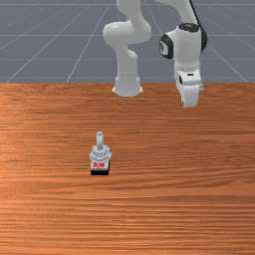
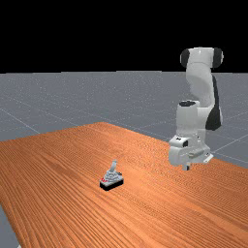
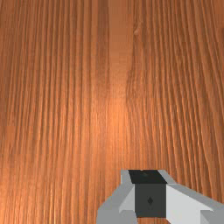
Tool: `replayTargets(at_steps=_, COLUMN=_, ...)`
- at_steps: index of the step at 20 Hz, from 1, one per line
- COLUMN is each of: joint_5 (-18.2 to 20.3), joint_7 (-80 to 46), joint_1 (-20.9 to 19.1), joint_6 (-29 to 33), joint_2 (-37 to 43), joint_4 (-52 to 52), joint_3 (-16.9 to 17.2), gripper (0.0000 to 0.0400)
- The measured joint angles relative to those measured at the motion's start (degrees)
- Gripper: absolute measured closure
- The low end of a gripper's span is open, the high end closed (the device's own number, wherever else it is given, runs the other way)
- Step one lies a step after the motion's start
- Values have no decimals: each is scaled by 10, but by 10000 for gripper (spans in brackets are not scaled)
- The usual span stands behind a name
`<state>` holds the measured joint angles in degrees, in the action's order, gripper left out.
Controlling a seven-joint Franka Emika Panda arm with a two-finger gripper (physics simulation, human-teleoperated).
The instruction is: Turn on the trigger
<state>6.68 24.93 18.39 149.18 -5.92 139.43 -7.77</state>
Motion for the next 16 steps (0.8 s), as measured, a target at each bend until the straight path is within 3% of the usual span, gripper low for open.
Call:
replayTargets(at_steps=1, joint_5=-119, joint_7=-54, joint_1=15, joint_6=-24, joint_2=-5, joint_4=-14, joint_3=13, gripper=400)
replayTargets(at_steps=3, joint_5=-122, joint_7=-127, joint_1=21, joint_6=-25, joint_2=0, joint_4=-8, joint_3=21, gripper=400)
replayTargets(at_steps=5, joint_5=-117, joint_7=-104, joint_1=5, joint_6=-18, joint_2=17, joint_4=16, joint_3=35, gripper=400)
replayTargets(at_steps=6, joint_5=-118, joint_7=-161, joint_1=-3, joint_6=-19, joint_2=26, joint_4=27, joint_3=47, gripper=400)
replayTargets(at_steps=8, joint_5=-112, joint_7=-74, joint_1=-30, joint_6=-9, joint_2=40, joint_4=47, joint_3=62, gripper=400)
replayTargets(at_steps=9, joint_5=-115, joint_7=-167, joint_1=-33, joint_6=-15, joint_2=42, joint_4=48, joint_3=69, gripper=400)
replayTargets(at_steps=13, joint_5=-112, joint_7=-88, joint_1=-47, joint_6=-7, joint_2=49, joint_4=58, joint_3=77, gripper=400)
replayTargets(at_steps=14, joint_5=-86, joint_7=-2, joint_1=-51, joint_6=-89, joint_2=27, joint_4=15, joint_3=78, gripper=400)
replayTargets(at_steps=16, joint_5=-85, joint_7=8, joint_1=-57, joint_6=-85, joint_2=32, joint_4=20, joint_3=83, gripper=400)
